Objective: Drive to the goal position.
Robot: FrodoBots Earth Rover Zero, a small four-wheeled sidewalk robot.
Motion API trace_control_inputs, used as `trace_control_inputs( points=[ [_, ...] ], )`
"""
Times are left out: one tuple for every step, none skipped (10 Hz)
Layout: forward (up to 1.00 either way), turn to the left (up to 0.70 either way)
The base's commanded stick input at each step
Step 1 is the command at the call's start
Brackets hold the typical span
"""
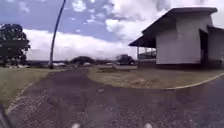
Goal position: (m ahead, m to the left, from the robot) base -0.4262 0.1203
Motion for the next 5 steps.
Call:
trace_control_inputs(
  points=[
    [0.00,0.06],
    [0.00,0.06],
    [0.00,0.06],
    [0.00,0.06],
    [0.00,0.06]
  ],
)
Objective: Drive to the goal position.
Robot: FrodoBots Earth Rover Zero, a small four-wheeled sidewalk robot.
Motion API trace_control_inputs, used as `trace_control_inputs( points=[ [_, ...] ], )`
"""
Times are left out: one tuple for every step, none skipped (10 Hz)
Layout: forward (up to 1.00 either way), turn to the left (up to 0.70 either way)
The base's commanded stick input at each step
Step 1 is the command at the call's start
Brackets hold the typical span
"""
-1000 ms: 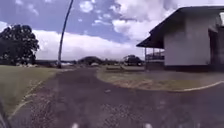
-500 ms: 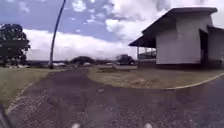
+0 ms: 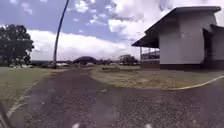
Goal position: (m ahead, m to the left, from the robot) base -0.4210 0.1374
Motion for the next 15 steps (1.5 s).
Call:
trace_control_inputs(
  points=[
    [0.00,0.06],
    [0.00,0.06],
    [0.00,0.06],
    [0.00,0.06],
    [0.00,0.06],
    [0.00,0.06],
    [0.00,0.06],
    [0.00,0.06],
    [0.00,0.06],
    [0.00,0.13],
    [0.00,0.08],
    [0.00,0.00],
    [0.00,-0.10],
    [0.00,-0.13],
    [0.00,-0.09]
  ],
)
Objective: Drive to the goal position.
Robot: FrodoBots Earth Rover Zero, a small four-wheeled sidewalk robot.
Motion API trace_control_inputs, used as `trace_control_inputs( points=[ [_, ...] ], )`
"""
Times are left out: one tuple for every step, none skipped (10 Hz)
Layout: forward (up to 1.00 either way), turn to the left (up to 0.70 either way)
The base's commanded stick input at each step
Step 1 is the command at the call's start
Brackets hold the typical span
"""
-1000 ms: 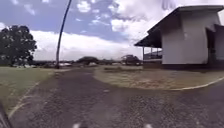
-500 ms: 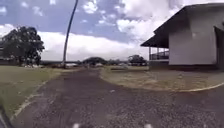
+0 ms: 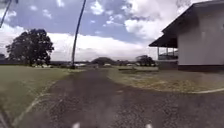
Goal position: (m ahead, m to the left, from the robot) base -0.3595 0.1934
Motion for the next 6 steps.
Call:
trace_control_inputs(
  points=[
    [0.00,-0.08],
    [0.00,-0.08],
    [0.00,-0.07],
    [0.00,0.02],
    [0.00,0.03],
    [0.00,0.00]
  ],
)
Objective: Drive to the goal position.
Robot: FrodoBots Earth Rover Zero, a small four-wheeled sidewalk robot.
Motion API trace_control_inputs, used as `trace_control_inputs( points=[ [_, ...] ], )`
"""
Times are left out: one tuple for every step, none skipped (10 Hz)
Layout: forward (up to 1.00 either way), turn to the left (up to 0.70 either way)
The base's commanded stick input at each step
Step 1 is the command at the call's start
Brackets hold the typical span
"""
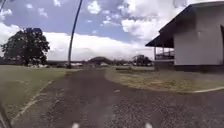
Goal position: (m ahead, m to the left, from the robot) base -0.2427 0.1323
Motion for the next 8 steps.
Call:
trace_control_inputs(
  points=[
    [0.00,0.00],
    [0.00,0.00],
    [0.00,0.00],
    [0.00,0.00],
    [0.00,0.00],
    [0.00,0.00],
    [0.00,0.00],
    [0.00,0.00]
  ],
)
